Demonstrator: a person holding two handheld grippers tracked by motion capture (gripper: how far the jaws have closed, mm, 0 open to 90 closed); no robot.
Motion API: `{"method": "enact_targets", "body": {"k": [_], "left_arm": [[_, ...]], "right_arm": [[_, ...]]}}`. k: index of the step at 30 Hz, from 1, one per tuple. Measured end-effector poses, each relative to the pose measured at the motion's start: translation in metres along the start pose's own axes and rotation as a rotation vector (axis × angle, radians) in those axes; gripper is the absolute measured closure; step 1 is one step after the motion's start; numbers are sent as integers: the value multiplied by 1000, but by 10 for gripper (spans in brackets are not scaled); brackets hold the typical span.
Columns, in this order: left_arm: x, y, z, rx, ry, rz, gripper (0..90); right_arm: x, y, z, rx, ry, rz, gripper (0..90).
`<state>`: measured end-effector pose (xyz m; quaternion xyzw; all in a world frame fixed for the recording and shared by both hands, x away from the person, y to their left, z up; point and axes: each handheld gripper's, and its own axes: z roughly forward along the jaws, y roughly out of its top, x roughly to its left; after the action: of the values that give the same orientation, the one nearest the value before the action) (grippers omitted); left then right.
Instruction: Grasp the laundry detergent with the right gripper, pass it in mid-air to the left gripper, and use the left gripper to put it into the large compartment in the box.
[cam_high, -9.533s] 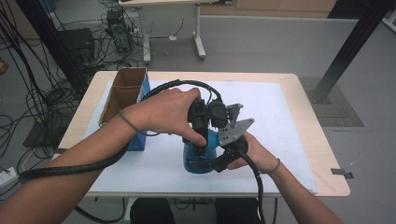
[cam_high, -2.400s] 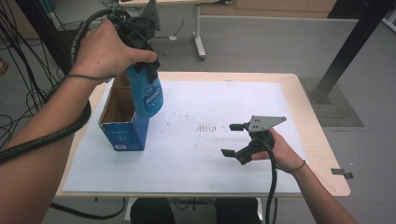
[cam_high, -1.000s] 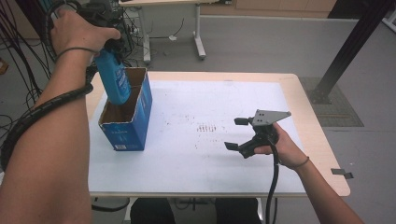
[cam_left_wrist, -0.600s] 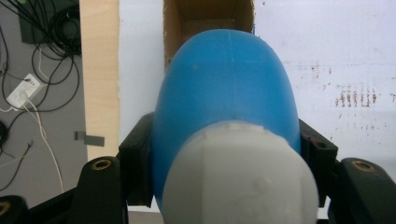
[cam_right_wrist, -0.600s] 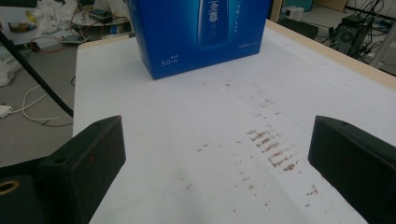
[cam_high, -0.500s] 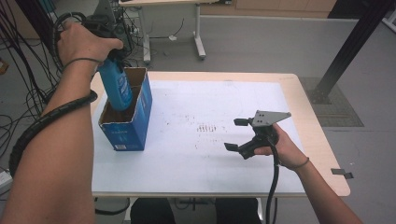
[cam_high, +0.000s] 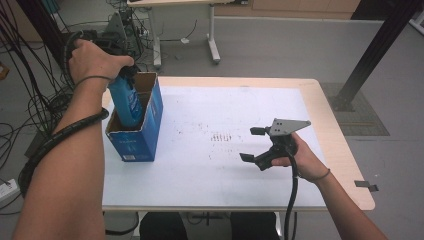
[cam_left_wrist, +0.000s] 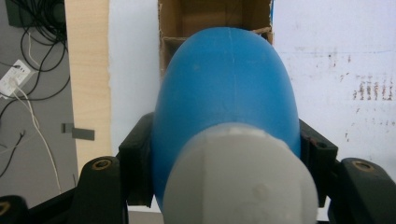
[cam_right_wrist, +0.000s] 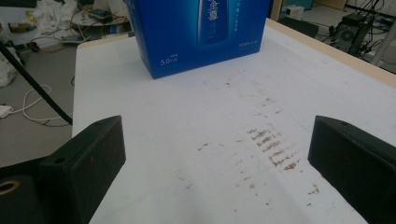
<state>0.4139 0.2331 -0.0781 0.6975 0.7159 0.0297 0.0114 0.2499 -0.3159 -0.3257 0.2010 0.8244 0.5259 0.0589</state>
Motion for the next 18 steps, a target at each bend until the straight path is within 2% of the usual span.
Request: {"method": "enact_targets", "body": {"k": [4, 14, 18], "left_arm": [[2, 1, 8, 12, -18, 0, 377], [-2, 2, 32, 46, 8, 3, 377], [0, 1, 40, 55, 0, 0, 377]], "right_arm": [[0, 0, 0, 1, -1, 1, 40], [0, -2, 1, 5, -3, 6, 41], [0, -2, 1, 5, -4, 6, 41]]}}
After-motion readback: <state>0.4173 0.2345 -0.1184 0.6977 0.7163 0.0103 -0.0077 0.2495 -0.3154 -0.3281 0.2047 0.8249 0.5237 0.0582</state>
